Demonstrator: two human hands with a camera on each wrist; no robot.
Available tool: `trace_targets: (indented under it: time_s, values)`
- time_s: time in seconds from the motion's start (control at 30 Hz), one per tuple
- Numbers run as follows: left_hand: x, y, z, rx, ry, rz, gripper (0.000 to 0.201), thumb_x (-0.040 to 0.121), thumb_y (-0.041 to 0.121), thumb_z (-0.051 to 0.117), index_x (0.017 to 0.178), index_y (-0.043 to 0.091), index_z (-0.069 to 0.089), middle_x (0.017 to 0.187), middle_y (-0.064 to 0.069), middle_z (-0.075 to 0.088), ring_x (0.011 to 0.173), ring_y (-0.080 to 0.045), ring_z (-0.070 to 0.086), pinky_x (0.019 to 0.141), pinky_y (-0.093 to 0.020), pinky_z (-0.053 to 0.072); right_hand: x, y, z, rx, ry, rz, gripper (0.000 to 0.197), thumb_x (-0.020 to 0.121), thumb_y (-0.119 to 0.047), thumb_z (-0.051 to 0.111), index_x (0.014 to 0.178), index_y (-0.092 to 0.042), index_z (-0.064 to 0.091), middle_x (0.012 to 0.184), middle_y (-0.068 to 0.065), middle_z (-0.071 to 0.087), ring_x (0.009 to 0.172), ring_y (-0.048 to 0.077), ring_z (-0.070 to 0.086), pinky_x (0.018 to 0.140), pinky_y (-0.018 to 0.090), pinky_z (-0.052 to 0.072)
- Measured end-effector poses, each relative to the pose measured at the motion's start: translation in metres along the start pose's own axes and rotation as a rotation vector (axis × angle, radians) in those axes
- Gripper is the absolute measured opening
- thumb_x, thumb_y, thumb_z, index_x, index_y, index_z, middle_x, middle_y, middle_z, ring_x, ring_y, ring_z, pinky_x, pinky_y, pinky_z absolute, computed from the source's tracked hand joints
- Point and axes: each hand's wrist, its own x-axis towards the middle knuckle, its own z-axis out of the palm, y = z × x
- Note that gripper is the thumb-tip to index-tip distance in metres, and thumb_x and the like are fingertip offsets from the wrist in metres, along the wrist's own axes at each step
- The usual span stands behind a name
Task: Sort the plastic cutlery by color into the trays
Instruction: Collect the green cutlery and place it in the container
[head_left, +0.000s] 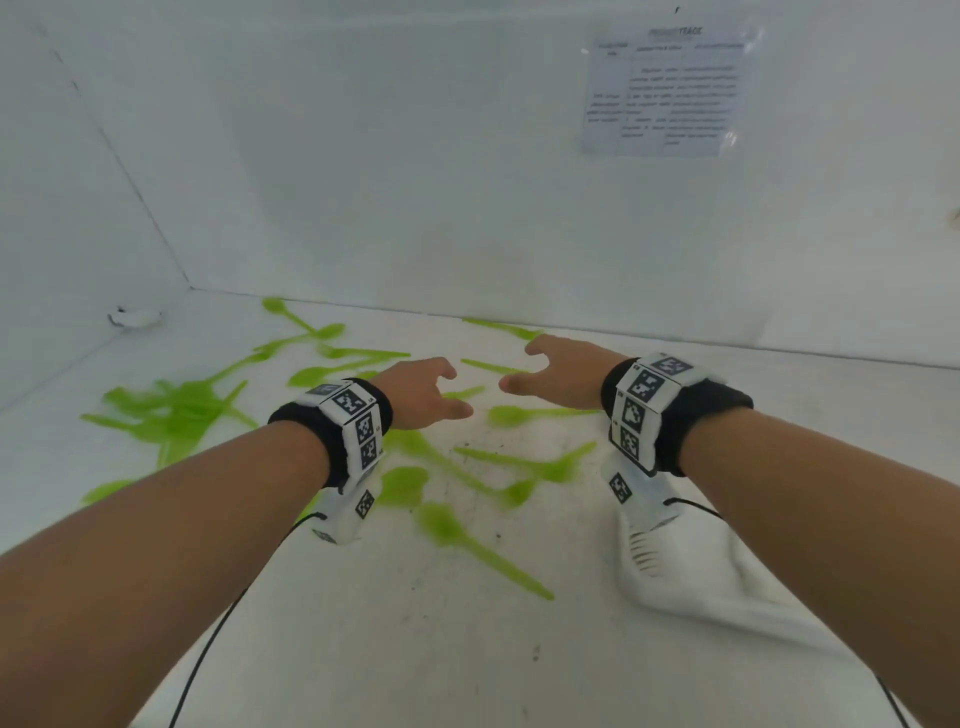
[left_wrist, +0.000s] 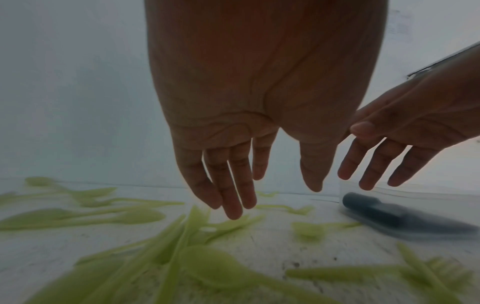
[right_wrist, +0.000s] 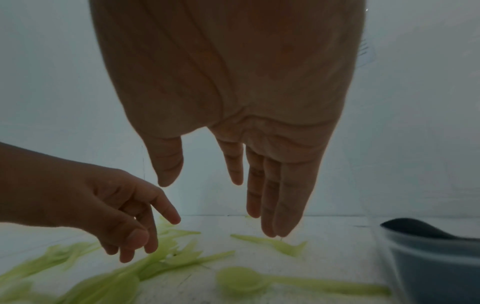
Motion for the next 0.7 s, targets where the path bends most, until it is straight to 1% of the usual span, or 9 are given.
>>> trace_targets:
  time_s: [0.1,0.27,0.37,0.43,0.5,0.53,0.57,0.63,0.7]
  values:
    - [-0.009,-0.026,-0.002,0.059,-0.021,0.054,0.065,0.089,0.058,0.067,0.142,0.025,0.049,0.128,0.0,0.061,0.113,-0.019,0.057,0.1,-0.034,0.045,-0.005,-0.023,0.02,-0.034,0.017,0.048,0.079,0.092,-0.066,0.057,0.155,-0.023,0.035,0.16,0.001,0.038,0.146,0.024,0.038,0.114,0.039,0.031]
    - [-0.021,-0.058,-0.001,0.125,-0.049,0.186,0.054,0.093,0.054,0.064,0.136,0.023,0.055,0.113,0.003,0.056,0.105,-0.018,0.053,0.089,-0.03,0.042,-0.021,-0.048,0.058,-0.097,0.023,0.158,0.066,0.097,-0.055,0.058,0.152,-0.022,0.041,0.155,0.004,0.044,0.141,0.027,0.042,0.111,0.037,0.035]
    - [-0.028,-0.073,0.005,0.155,-0.094,0.26,0.045,0.093,0.055,0.065,0.125,0.025,0.061,0.105,0.007,0.053,0.1,-0.016,0.052,0.084,-0.029,0.04,-0.033,-0.059,0.082,-0.083,0.046,0.207,0.057,0.097,-0.049,0.06,0.147,-0.023,0.048,0.147,0.003,0.052,0.134,0.026,0.049,0.107,0.035,0.041]
    - [-0.034,-0.079,0.009,0.172,-0.119,0.318,0.04,0.093,0.054,0.065,0.12,0.025,0.062,0.098,0.01,0.054,0.097,-0.015,0.054,0.083,-0.029,0.041,-0.042,-0.067,0.096,-0.088,0.058,0.224,0.043,0.097,-0.043,0.062,0.136,-0.023,0.057,0.137,0.002,0.059,0.126,0.025,0.054,0.105,0.037,0.046]
    - [-0.042,-0.081,0.015,0.187,-0.134,0.385,0.035,0.093,0.051,0.065,0.117,0.025,0.062,0.093,0.012,0.054,0.092,-0.015,0.056,0.078,-0.029,0.042,-0.051,-0.075,0.108,-0.141,0.057,0.226,0.024,0.095,-0.033,0.063,0.116,-0.021,0.067,0.123,0.002,0.066,0.114,0.025,0.061,0.099,0.039,0.052]
    - [-0.046,-0.082,0.018,0.192,-0.138,0.413,0.033,0.094,0.049,0.065,0.116,0.025,0.061,0.091,0.011,0.055,0.089,-0.015,0.056,0.076,-0.029,0.042,-0.055,-0.079,0.112,-0.179,0.032,0.228,0.02,0.094,-0.03,0.063,0.11,-0.019,0.069,0.117,0.003,0.068,0.108,0.025,0.063,0.095,0.04,0.054]
    - [-0.05,-0.084,0.02,0.197,-0.141,0.437,0.03,0.094,0.045,0.065,0.115,0.024,0.06,0.09,0.01,0.056,0.087,-0.015,0.056,0.074,-0.029,0.042,-0.059,-0.082,0.116,-0.22,-0.016,0.236,0.021,0.093,-0.029,0.063,0.107,-0.016,0.071,0.113,0.005,0.07,0.105,0.026,0.065,0.093,0.041,0.056]
    - [-0.059,-0.088,0.023,0.198,-0.142,0.485,0.026,0.094,0.036,0.064,0.114,0.021,0.056,0.087,0.006,0.057,0.081,-0.017,0.055,0.07,-0.031,0.043,-0.067,-0.085,0.124,-0.311,-0.128,0.253,0.029,0.092,-0.034,0.065,0.108,-0.012,0.073,0.112,0.007,0.072,0.103,0.028,0.068,0.091,0.041,0.058]
    - [-0.067,-0.097,0.019,0.18,-0.129,0.505,0.025,0.093,0.03,0.063,0.113,0.02,0.052,0.088,0.004,0.059,0.079,-0.017,0.054,0.068,-0.032,0.043,-0.072,-0.084,0.131,-0.365,-0.181,0.259,0.027,0.092,-0.031,0.065,0.109,-0.011,0.073,0.113,0.006,0.072,0.103,0.027,0.069,0.092,0.039,0.058]
